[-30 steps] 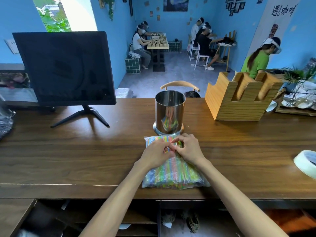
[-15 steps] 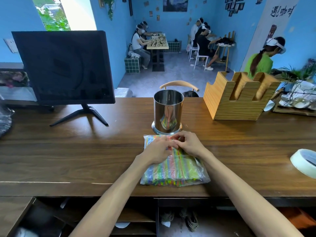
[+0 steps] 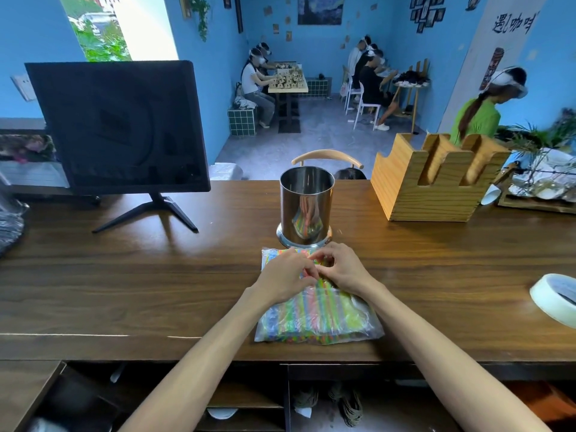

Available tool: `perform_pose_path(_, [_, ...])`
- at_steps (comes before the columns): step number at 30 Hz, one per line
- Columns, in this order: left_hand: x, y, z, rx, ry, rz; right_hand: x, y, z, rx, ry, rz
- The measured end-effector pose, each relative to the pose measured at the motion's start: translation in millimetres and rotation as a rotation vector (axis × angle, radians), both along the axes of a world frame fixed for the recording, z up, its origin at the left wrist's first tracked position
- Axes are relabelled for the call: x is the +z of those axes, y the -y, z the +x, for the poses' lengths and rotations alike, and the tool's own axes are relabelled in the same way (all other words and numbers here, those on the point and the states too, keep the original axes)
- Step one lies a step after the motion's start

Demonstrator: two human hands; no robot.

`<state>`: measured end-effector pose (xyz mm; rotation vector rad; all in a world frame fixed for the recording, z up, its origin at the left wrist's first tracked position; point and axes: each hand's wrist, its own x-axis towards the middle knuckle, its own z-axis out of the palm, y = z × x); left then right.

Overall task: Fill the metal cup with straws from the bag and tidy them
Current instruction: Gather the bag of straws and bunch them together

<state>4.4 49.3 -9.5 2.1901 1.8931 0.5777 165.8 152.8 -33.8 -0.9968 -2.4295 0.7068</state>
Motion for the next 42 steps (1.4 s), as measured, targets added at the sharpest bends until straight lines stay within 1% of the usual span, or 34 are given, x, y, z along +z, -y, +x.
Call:
perform_pose_path(2, [1.6, 6.1, -0.4, -0.003, 0.006, 0.013, -1.2, -1.0, -1.2, -0.009, 0.028, 0.024])
perform_pose_path(6, [9.9, 26.8, -0.2, -0.055, 0.019, 0.044, -4.4, -3.0, -1.4, -0.021, 0.027, 0.045])
perform_pose_path(9, [14.9, 47.6, 7.2, -0.075, -0.007, 0.062, -5.5, -3.2, -2.5, -0.041, 0.025, 0.053])
perform_pose_path(13, [23.7, 76.5, 19.6, -0.103, -0.032, 0.023, -6.2, -2.8, -3.3, -0.056, 0.024, 0.049])
perform_pose_path(15, [27.3, 90.4, 26.7, -0.117, -0.015, -0.033, -6.3, -2.9, -3.6, -0.059, 0.024, 0.052])
perform_pose_path(20, [25.3, 118.9, 48.3, -0.236, 0.019, -0.267, -5.3, -1.0, -5.3, -0.066, 0.057, 0.073])
perform_pose_path(25, [9.4, 132.0, 58.7, -0.296, -0.064, -0.518, -6.2, -0.3, -3.9, -0.078, 0.033, 0.064])
perform_pose_path(28, [3.9, 131.8, 58.9, -0.283, -0.065, -0.581, -6.4, 0.4, -4.2, -0.086, 0.034, 0.068])
perform_pose_path(33, [6.5, 130.6, 59.7, -0.324, 0.0, -0.586, -5.2, 2.6, -4.5, -0.088, 0.094, 0.101])
perform_pose_path(35, [13.0, 130.3, 54.8, -0.319, 0.12, -0.603, -3.1, 3.4, -3.0, -0.073, 0.127, 0.107])
perform_pose_path(37, [23.5, 129.3, 45.6, -0.276, 0.261, -0.58, 0.3, 4.1, 0.3, -0.064, 0.117, 0.103])
perform_pose_path(39, [30.0, 123.5, 31.5, -0.202, 0.396, -0.504, 4.5, 4.7, 6.8, -0.09, 0.052, 0.099])
perform_pose_path(40, [31.7, 118.4, 22.5, -0.152, 0.443, -0.436, 6.0, 4.4, 11.2, -0.117, 0.012, 0.1])
perform_pose_path(42, [31.0, 103.2, 2.6, -0.023, 0.454, -0.242, 5.9, 4.1, 22.0, -0.181, -0.033, 0.095])
